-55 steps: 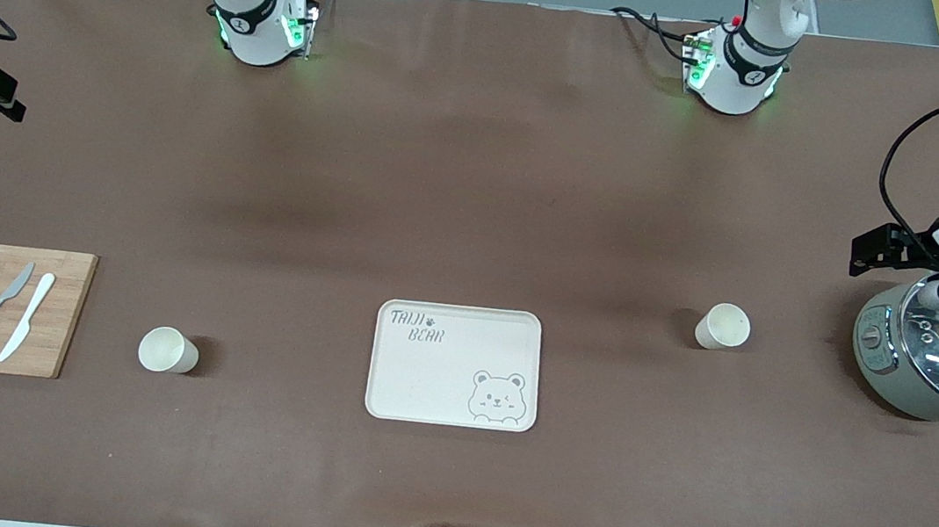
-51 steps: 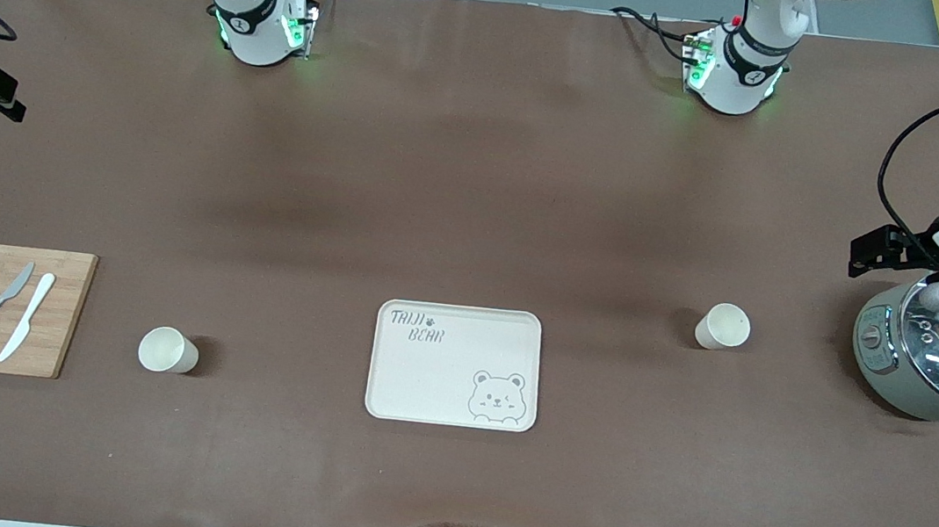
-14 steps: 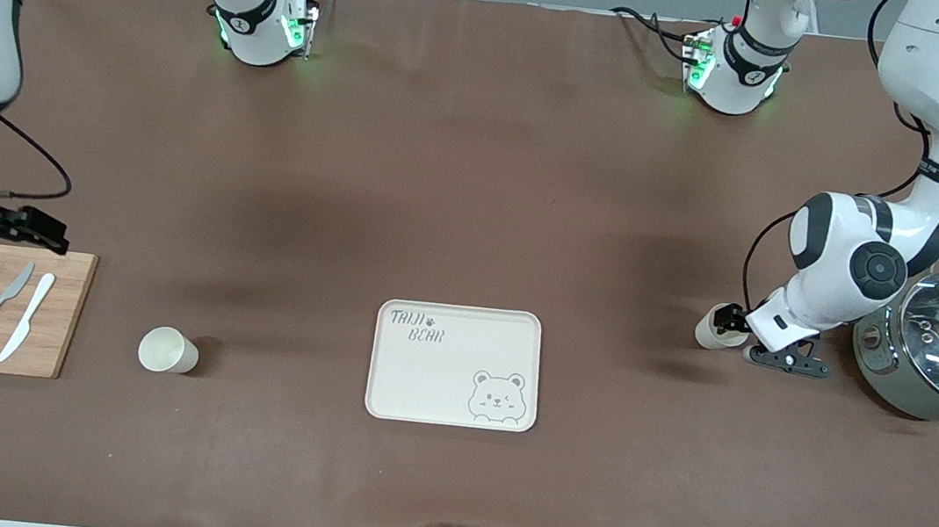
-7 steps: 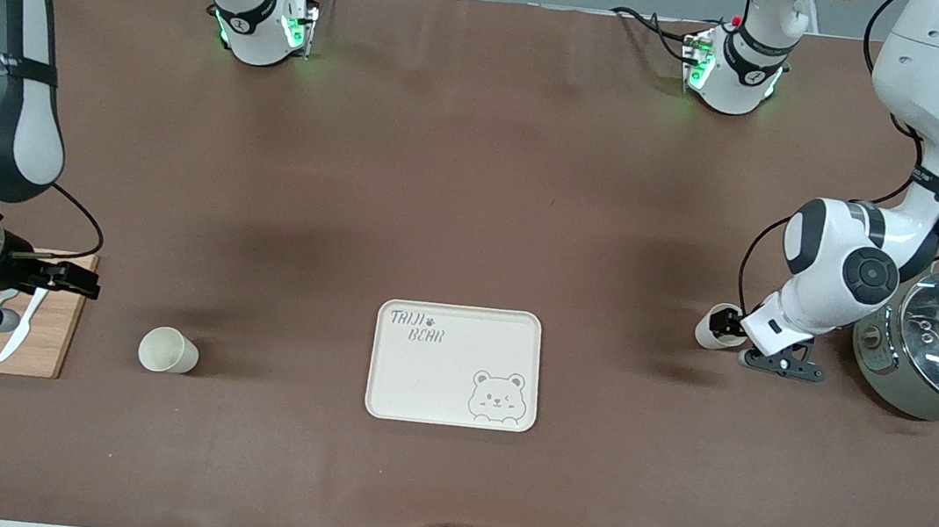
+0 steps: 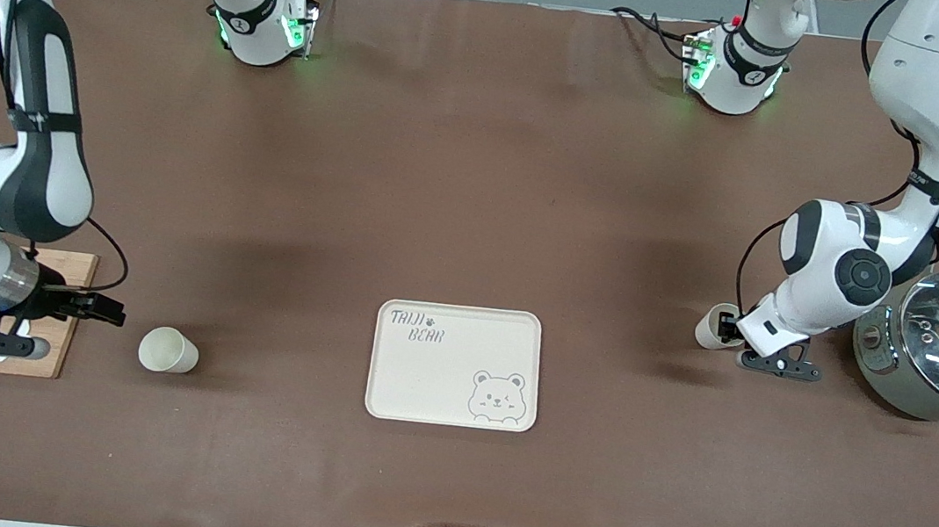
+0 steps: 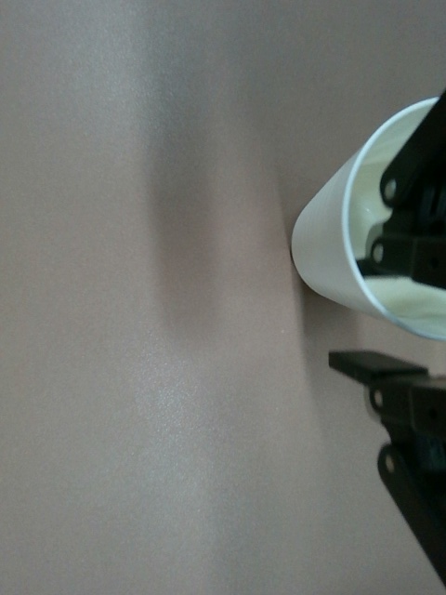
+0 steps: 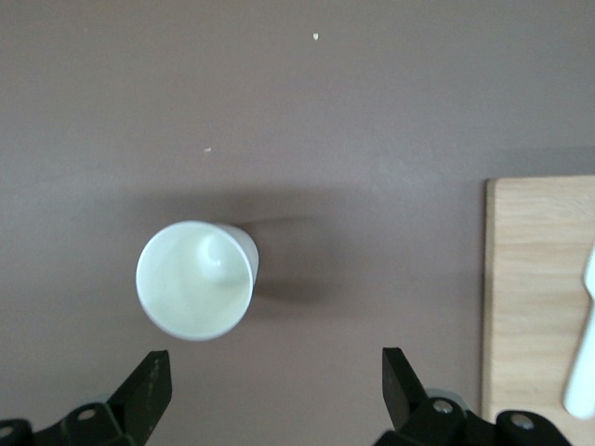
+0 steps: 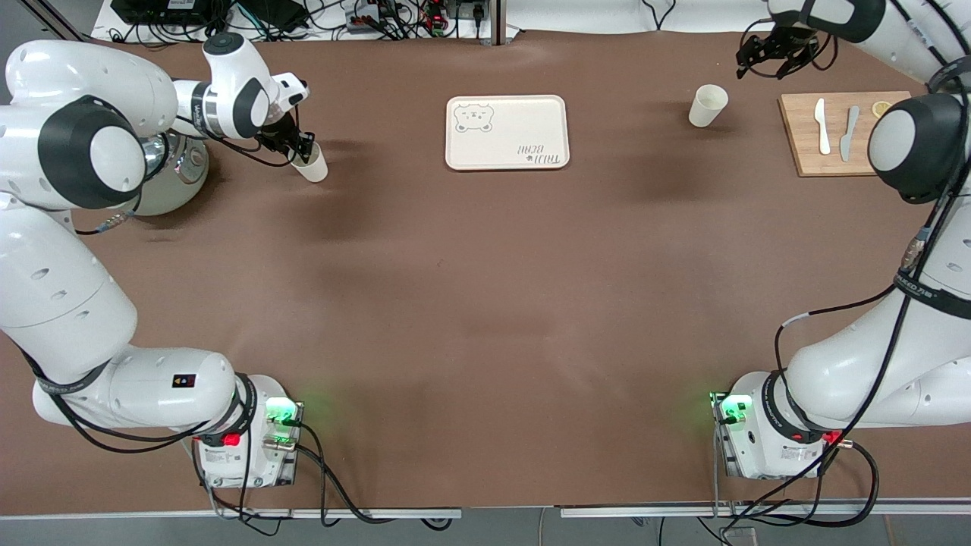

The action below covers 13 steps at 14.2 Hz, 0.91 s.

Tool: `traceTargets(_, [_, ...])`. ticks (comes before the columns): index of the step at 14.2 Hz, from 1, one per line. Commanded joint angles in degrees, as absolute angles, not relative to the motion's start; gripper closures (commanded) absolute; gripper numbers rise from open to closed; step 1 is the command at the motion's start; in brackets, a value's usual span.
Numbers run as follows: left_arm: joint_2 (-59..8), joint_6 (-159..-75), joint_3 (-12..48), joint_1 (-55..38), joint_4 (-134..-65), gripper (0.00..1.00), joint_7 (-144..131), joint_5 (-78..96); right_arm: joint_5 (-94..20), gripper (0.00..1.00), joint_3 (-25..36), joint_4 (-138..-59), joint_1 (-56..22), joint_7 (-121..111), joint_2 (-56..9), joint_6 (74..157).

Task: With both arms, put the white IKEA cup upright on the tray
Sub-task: 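Grasp the cup with the left gripper while the right gripper reaches the other cup, then carry the cup toward the tray with the left gripper while the right gripper grasps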

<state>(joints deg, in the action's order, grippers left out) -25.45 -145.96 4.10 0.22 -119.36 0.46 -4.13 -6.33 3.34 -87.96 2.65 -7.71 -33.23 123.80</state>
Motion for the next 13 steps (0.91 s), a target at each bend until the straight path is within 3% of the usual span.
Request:
traceTargets(1, [-25.84, -146.42, 4.04, 0.09, -118.74, 1.0, -1.05, -5.89, -7.65, 0.0, 3.08, -86.4, 2.99, -8.35, -36.73, 127.08])
traceTargets(4, [-25.58, -146.34, 4.22, 0.09, -118.04, 1.0, -2.54, -5.8, -7.56, 0.0, 3.08, -86.48, 2.55, -8.0, -36.91, 126.91])
traceTargets(6, [-25.4, -144.16, 5.01, -1.83, -113.93, 1.0, -8.4, -5.71, -7.56, 0.0, 3.08, -86.48, 2.46, -7.91, -37.35, 127.0])
traceTargets(10, [-28.99, -130.81, 5.1, -7.54, -98.04, 1.0, -21.51, -4.92, -7.56, 0.0, 3.08, -86.48, 2.2, -8.0, -38.76, 128.05])
traceTargets(13, [-33.12, -127.79, 5.1, -12.03, -89.84, 1.0, -31.26, -4.92, -7.03, 0.0, 3.08, -86.48, 0.71, -8.0, -39.46, 128.06])
